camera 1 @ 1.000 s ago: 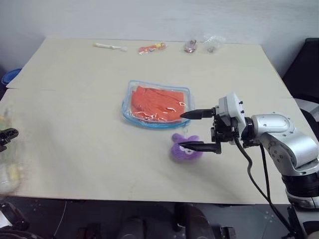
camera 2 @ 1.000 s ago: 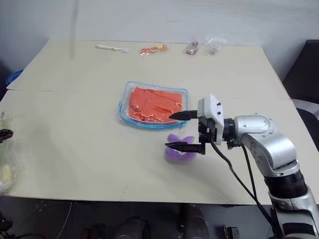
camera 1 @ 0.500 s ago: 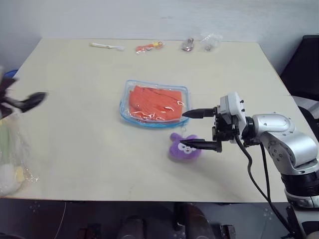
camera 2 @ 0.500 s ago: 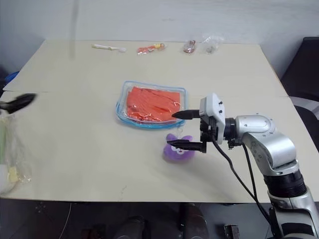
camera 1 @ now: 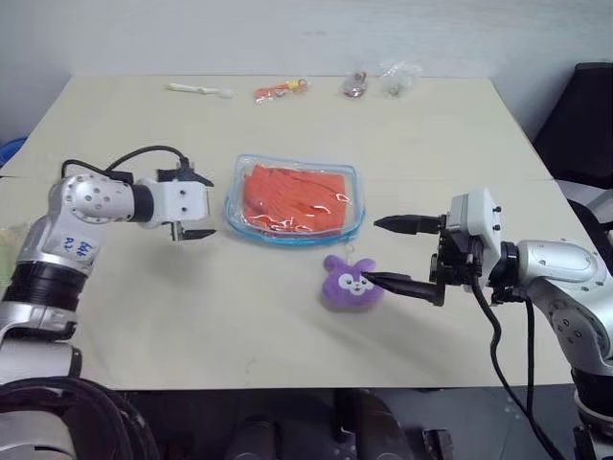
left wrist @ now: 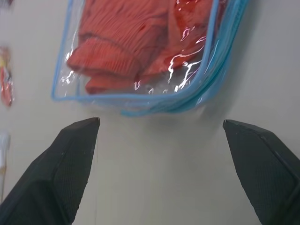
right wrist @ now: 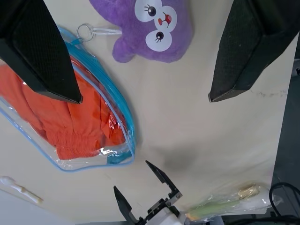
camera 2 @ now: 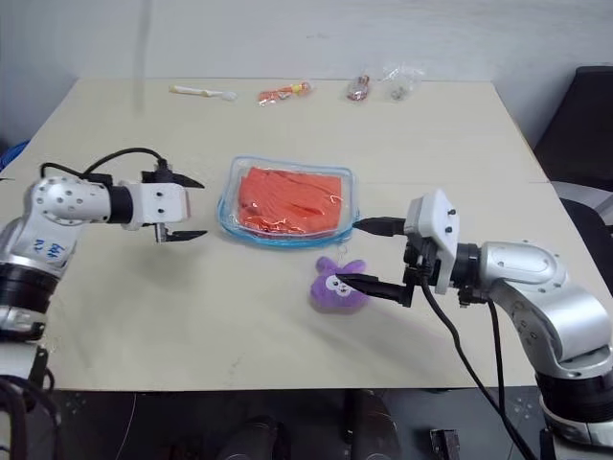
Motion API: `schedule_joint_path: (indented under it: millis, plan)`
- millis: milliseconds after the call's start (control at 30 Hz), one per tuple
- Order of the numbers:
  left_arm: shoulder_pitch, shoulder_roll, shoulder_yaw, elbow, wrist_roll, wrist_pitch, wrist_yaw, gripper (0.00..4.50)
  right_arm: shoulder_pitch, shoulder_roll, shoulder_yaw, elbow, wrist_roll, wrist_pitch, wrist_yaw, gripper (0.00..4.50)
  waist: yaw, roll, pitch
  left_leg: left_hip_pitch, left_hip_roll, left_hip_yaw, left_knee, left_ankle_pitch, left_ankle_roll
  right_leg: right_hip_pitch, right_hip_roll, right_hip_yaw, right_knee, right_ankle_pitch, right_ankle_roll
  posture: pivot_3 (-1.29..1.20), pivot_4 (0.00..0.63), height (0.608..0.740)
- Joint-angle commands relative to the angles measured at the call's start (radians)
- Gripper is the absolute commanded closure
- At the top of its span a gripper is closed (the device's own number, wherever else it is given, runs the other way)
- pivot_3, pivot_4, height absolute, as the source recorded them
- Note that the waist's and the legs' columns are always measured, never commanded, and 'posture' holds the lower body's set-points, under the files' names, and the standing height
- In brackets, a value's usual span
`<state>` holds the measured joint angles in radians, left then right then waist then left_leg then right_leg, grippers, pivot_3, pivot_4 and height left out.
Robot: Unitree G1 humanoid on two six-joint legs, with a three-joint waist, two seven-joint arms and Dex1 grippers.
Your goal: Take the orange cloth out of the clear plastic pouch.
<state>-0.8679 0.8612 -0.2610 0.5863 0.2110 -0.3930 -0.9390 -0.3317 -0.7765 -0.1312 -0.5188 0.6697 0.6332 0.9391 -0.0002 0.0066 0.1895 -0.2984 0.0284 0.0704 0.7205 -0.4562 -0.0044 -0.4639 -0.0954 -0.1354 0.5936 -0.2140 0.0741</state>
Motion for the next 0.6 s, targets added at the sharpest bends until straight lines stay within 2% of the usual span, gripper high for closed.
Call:
schedule_joint_path:
  millis: [33,200,300,600]
  plan:
    - [-0.038,-0.037,-0.021,0.067,0.035,-0.086,0.010,0.02,0.022,-0.015,-0.054,-0.066,0.031,0.008,-0.035,0.00,0.000,0.000,0.000,0.000,0.000,0.000,0.000,0.000,0.000,0.000,0.000,0.000,0.000,0.000,0.000,0.00,0.150,0.740]
    - [-0.109,-0.114,-0.047,0.198,0.103,-0.138,0.079,0.02,0.039,-0.016,-0.060,-0.088,0.041,0.012,-0.066,0.00,0.001,0.000,0.000,0.000,0.000,0.000,0.001,0.000,0.001,0.001,0.000,0.000,0.000,0.001,0.001,0.00,0.150,0.740]
    - [-0.146,-0.141,-0.050,0.268,0.121,-0.169,0.110,0.60,0.048,-0.018,-0.065,-0.097,0.044,0.015,-0.077,0.00,0.001,0.000,0.000,0.000,0.000,0.000,0.001,0.000,0.001,0.001,0.000,0.000,0.000,0.001,0.001,0.00,0.150,0.740]
    - [-0.123,-0.131,-0.026,0.268,0.068,-0.210,0.046,3.53,0.072,-0.027,-0.072,-0.105,0.045,0.009,-0.081,0.00,0.000,0.000,0.000,0.001,0.000,-0.001,0.001,0.000,0.002,0.001,0.000,0.000,0.000,0.001,0.001,0.00,0.150,0.740]
